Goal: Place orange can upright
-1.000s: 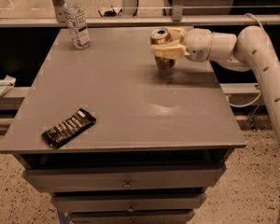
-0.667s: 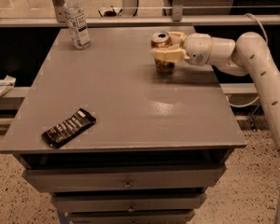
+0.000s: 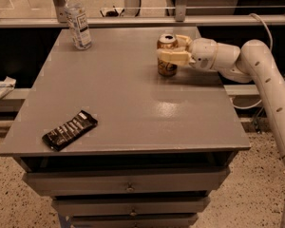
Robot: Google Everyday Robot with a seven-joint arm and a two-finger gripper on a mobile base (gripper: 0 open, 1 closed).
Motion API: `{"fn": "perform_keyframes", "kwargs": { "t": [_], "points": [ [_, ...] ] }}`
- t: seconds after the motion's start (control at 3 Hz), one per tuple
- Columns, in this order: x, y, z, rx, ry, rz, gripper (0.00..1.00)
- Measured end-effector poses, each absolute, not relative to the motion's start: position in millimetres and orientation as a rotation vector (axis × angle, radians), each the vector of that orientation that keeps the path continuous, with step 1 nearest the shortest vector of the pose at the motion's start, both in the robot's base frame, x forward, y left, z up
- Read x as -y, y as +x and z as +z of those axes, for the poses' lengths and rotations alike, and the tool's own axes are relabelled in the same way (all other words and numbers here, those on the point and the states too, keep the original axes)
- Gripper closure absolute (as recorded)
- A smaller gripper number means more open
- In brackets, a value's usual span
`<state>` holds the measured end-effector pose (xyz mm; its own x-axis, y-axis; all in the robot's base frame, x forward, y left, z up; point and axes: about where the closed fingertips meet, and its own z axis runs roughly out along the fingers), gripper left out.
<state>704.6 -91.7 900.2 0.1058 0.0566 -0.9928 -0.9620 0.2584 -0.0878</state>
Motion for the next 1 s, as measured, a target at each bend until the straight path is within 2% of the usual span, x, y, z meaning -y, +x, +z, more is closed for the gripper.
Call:
{"fn": "perform_keyframes", "kwargs": {
  "t": [1.0],
  "points": [
    [91.8,704.6,903.0,-1.199,-1.014,0.981,0.06]
  ]
}}
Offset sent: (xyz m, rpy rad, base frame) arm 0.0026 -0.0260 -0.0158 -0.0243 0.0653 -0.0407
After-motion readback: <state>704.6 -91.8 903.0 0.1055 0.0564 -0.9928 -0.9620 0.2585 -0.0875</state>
